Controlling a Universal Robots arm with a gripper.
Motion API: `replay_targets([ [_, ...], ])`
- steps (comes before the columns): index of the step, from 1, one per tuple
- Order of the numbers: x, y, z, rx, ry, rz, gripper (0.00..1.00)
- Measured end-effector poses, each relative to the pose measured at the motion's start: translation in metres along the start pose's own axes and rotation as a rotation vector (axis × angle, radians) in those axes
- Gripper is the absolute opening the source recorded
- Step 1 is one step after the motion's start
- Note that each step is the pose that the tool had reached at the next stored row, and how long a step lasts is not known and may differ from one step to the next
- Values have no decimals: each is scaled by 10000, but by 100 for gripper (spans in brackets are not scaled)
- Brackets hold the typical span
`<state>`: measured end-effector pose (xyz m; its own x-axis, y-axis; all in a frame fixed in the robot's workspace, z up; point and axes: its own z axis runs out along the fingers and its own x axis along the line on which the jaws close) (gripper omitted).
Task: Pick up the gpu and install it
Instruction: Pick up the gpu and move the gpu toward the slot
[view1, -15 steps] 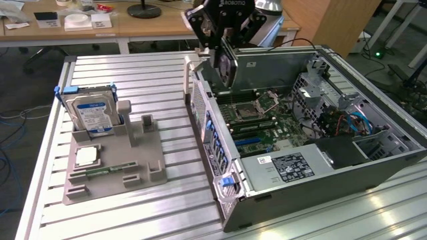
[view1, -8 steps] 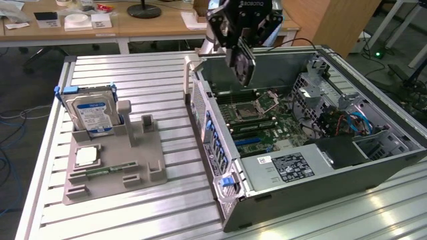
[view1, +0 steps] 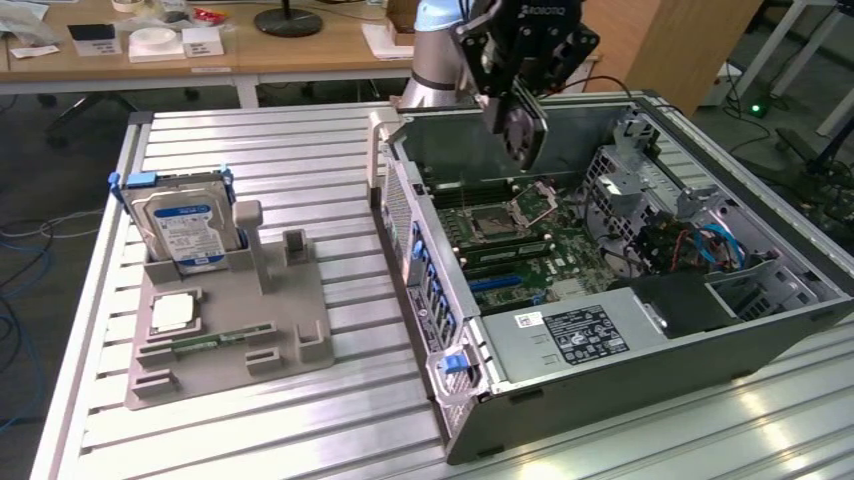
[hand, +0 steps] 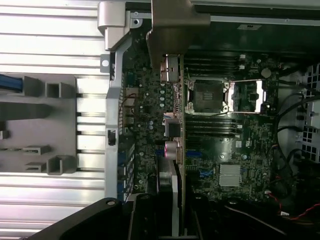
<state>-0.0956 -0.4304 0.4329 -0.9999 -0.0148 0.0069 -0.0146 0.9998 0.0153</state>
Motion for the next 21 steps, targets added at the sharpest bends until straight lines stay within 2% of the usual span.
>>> replay_targets([
  [21,-881,-14,49,0,-4,-1,28],
])
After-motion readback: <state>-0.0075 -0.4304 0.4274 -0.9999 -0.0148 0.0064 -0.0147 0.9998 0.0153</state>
